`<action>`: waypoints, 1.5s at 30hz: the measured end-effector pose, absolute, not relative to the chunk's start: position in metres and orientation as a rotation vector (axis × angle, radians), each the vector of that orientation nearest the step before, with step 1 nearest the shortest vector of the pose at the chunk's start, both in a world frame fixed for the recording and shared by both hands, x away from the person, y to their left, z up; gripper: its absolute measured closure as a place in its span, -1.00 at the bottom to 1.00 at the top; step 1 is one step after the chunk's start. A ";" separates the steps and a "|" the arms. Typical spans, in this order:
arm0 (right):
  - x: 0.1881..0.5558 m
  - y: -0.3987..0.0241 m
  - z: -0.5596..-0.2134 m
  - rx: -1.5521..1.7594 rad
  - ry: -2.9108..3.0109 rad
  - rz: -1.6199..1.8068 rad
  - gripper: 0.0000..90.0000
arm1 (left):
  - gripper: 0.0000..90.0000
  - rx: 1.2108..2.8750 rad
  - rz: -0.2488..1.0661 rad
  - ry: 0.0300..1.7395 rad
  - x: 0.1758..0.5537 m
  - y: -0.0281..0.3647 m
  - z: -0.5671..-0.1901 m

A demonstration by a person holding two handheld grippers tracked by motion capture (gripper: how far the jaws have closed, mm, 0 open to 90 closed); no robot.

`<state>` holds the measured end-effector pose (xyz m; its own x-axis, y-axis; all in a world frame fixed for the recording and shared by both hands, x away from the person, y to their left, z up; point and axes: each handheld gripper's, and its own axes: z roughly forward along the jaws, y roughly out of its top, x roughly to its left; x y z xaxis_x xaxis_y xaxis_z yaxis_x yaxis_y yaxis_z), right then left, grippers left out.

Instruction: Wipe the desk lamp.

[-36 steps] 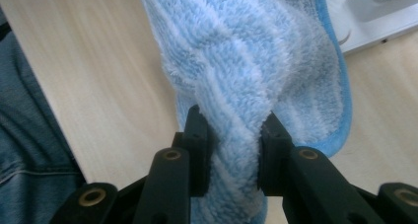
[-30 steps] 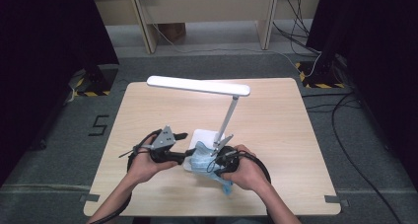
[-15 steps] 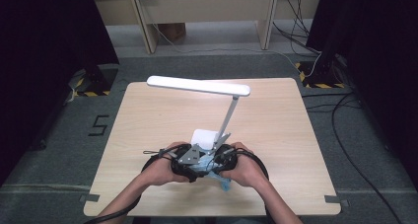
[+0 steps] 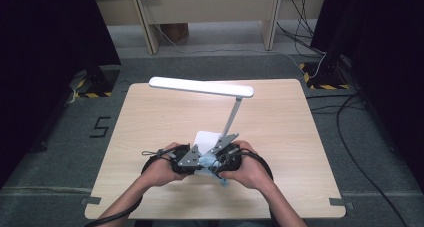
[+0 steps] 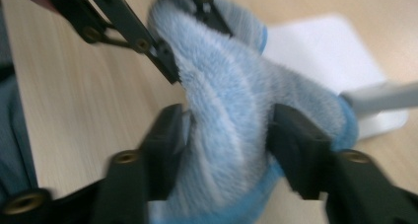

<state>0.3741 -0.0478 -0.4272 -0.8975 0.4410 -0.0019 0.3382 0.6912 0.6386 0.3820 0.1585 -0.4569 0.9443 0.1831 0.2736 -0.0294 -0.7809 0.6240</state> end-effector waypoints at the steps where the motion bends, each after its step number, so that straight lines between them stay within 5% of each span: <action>1: 0.374 -0.051 -0.424 0.644 2.723 1.032 -0.12 | 0.59 2.421 0.426 0.146 0.385 0.164 -0.457; 10: 0.390 -0.119 -0.386 0.842 2.284 1.243 -0.18 | 0.59 2.349 0.507 0.450 0.403 0.187 -0.455; 20: 0.410 -0.111 -0.376 0.743 2.115 1.381 -0.24 | 0.58 2.188 0.534 0.864 0.440 0.176 -0.462; 24: 0.421 -0.111 -0.375 0.697 2.099 1.438 -0.23 | 0.58 2.206 0.529 0.862 0.453 0.159 -0.463; 33: 0.431 -0.110 -0.381 0.682 2.106 1.462 0.12 | 0.57 2.191 0.572 0.894 0.466 0.142 -0.467; 45: 0.433 -0.111 -0.384 0.749 2.110 1.518 0.17 | 0.55 2.148 0.532 0.862 0.470 0.104 -0.477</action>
<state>0.4333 -0.1105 -0.3838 -0.7599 0.6492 -0.0333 0.1746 0.2531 0.9516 0.4698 0.1043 -0.4769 0.6870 0.7202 0.0968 0.4092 -0.4934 0.7675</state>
